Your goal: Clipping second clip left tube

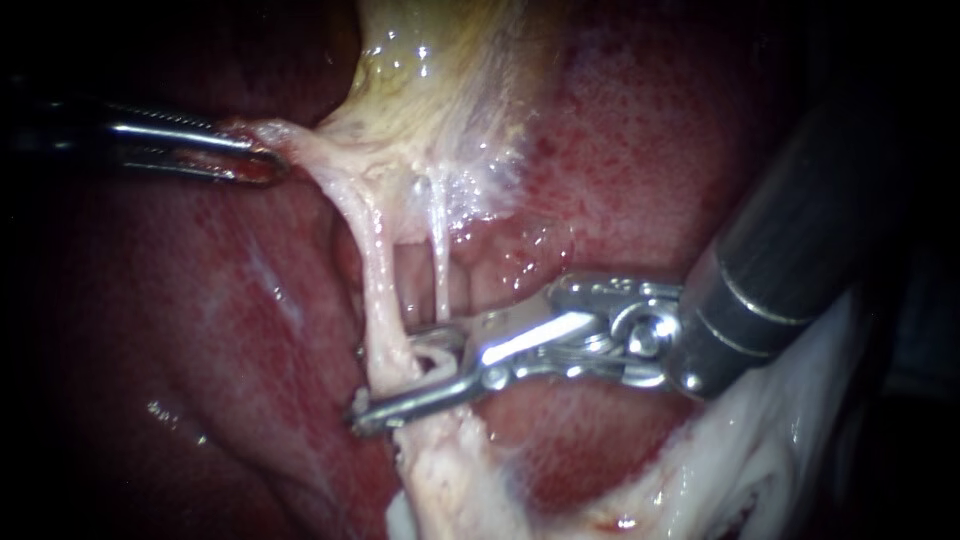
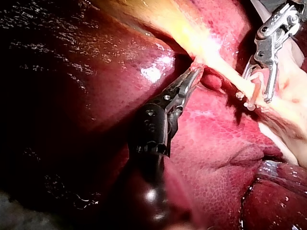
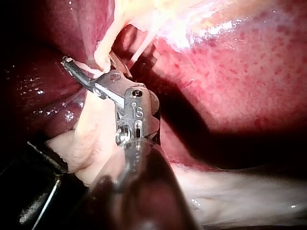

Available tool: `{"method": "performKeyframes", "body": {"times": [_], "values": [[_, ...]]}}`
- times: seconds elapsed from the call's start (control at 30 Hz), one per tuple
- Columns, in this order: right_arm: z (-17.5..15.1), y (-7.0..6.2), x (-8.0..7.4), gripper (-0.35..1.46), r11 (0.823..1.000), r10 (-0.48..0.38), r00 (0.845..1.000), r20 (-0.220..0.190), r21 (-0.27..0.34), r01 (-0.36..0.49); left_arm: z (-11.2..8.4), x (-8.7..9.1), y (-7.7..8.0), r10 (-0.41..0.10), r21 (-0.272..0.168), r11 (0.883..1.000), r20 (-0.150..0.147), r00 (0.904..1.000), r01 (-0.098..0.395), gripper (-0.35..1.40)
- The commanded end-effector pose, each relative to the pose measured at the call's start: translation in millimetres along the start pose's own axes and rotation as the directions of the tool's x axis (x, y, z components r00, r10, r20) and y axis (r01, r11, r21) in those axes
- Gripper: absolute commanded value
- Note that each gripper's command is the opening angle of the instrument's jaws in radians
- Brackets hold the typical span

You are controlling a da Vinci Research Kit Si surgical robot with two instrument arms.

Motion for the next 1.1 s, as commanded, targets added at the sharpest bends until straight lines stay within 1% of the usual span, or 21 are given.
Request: {"method": "performKeyframes", "body": {"times": [0.03, 0.1, 0.2, 0.43, 0.57, 0.73, 1.0, 1.1], "values": [[0.3, 0.0, 0.1, 0.49, 1.0, -0.001, 1.0, -0.008, 0.002, 0.001, 0.0, 0.0, 0.0, 0.0, 0.001, 1.0, 0.0, 1.0, 0.0, -0.35], [0.6, -0.1, 0.3, 0.5, 1.0, 0.004, 1.0, -0.017, 0.01, -0.003, 0.0, 0.0, 0.0, 0.0, 0.001, 1.0, 0.0, 1.0, 0.0, -0.35], [0.8, -0.8, 0.4, 0.5, 1.0, 0.008, 1.0, -0.026, 0.025, -0.008, 0.0, 0.0, 0.0, 0.0, 0.001, 1.0, 0.0, 1.0, 0.0, -0.35], [1.1, -3.6, 1.8, 0.49, 0.999, 0.012, 1.0, -0.029, 0.045, -0.011, 0.0, 0.0, 0.0, 0.0, 0.001, 1.0, 0.0, 1.0, 0.0, -0.35], [0.9, -4.6, 2.3, 0.45, 0.998, 0.01, 1.0, -0.017, 0.067, -0.009, 0.0, 0.0, 0.0, 0.0, 0.0, 1.0, 0.0, 1.0, 0.0, -0.35], [0.5, -4.8, 2.2, 0.34, 0.996, 0.006, 1.0, -0.007, 0.084, -0.005, 0.0, 0.0, 0.0, 0.0, 0.0, 1.0, 0.0, 1.0, 0.0, -0.35], [-0.1, -4.5, 1.9, 0.02, 0.996, 0.005, 1.0, -0.006, 0.086, -0.005, 0.0, 0.0, 0.0, 0.0, 0.0, 1.0, 0.0, 1.0, 0.0, -0.35], [-0.1, -4.5, 1.9, -0.05, 0.996, 0.005, 1.0, -0.005, 0.086, -0.005, 0.0, 0.0, -0.1, 0.0, 0.0, 1.0, 0.0, 1.0, 0.0, -0.35]]}}
